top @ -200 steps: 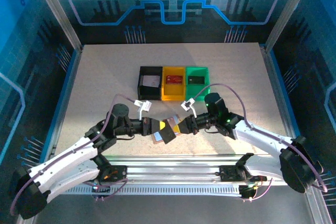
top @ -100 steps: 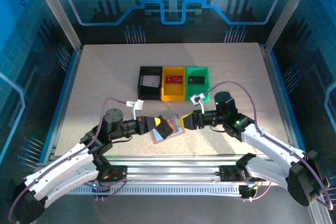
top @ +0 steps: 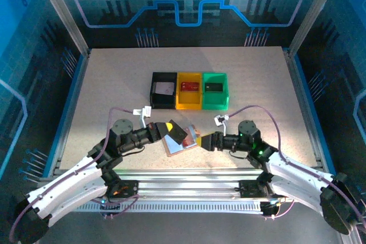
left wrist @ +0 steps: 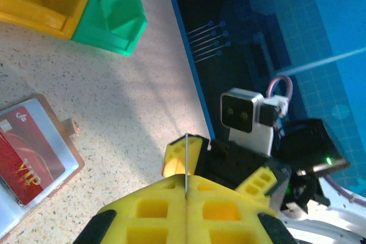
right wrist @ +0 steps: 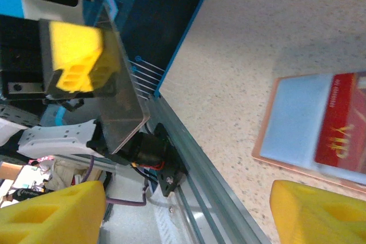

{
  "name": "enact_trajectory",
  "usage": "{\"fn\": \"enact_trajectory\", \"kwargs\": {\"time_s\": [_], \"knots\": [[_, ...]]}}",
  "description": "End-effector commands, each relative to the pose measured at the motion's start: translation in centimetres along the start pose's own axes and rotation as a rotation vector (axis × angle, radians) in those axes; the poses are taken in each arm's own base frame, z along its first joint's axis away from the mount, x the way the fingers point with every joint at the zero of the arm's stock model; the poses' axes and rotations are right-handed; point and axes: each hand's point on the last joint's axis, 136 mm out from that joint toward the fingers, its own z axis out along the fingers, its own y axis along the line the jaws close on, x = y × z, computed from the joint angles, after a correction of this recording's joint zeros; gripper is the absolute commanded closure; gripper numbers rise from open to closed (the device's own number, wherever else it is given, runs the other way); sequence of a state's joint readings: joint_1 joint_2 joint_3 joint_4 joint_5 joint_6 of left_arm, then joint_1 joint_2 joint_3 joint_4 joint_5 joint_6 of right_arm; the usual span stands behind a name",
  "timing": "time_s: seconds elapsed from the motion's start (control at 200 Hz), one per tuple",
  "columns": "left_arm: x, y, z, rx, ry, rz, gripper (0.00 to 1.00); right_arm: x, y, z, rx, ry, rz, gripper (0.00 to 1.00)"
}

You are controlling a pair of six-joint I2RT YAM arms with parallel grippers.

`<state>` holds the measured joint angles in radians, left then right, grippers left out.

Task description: Take the credit cards out of the card holder

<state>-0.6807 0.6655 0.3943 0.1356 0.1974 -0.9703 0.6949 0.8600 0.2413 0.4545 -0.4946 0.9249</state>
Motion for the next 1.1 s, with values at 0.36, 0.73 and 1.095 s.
{"fn": "enact_trajectory", "kwargs": {"time_s": [0.36, 0.73, 1.095], "knots": [[-0.3, -0.9, 0.3, 0.077, -0.075, -0.036, 1.0, -3.3, 5.5, 3.0, -0.162, -0.223, -0.105, 0.38], [-0.3, -0.1, 0.1, 0.08, -0.109, -0.049, 1.0, -3.8, 6.7, 3.5, -0.202, -0.236, -0.108, 0.56], [-0.7, 0.1, -0.4, 0.086, -0.15, -0.048, 1.0, -3.4, 7.2, 4.7, -0.229, -0.206, -0.101, 0.71]]}}
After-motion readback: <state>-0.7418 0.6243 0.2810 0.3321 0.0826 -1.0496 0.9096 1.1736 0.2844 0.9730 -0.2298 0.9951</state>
